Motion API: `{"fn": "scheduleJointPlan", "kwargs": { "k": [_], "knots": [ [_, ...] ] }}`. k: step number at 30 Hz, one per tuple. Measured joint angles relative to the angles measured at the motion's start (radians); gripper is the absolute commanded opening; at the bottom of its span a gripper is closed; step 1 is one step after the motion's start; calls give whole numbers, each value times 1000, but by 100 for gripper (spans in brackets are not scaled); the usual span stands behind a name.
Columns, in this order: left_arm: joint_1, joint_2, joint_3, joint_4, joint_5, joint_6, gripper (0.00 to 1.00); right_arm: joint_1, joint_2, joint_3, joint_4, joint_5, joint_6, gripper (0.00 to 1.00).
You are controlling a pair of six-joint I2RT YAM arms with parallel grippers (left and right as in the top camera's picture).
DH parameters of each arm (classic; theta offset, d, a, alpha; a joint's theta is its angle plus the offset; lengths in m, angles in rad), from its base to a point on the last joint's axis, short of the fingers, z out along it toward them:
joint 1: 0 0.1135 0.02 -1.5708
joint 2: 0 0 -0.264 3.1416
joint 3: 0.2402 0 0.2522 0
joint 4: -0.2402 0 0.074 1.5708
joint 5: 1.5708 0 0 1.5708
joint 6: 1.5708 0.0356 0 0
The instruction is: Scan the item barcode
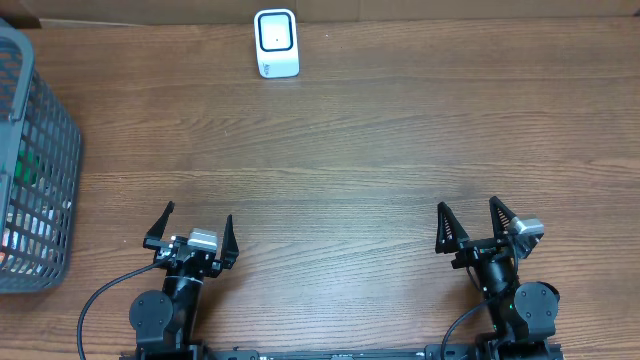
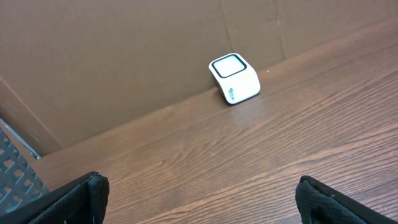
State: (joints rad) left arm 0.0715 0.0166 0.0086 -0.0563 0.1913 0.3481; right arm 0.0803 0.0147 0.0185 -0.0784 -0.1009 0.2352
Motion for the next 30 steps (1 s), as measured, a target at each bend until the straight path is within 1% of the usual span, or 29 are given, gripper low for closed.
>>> {"fn": "scheduleJointPlan", "kwargs": {
  "k": [30],
  "knots": [
    [0, 0, 0, 0, 0, 0, 99, 0, 0, 0, 0, 0, 0, 100]
  ]
}}
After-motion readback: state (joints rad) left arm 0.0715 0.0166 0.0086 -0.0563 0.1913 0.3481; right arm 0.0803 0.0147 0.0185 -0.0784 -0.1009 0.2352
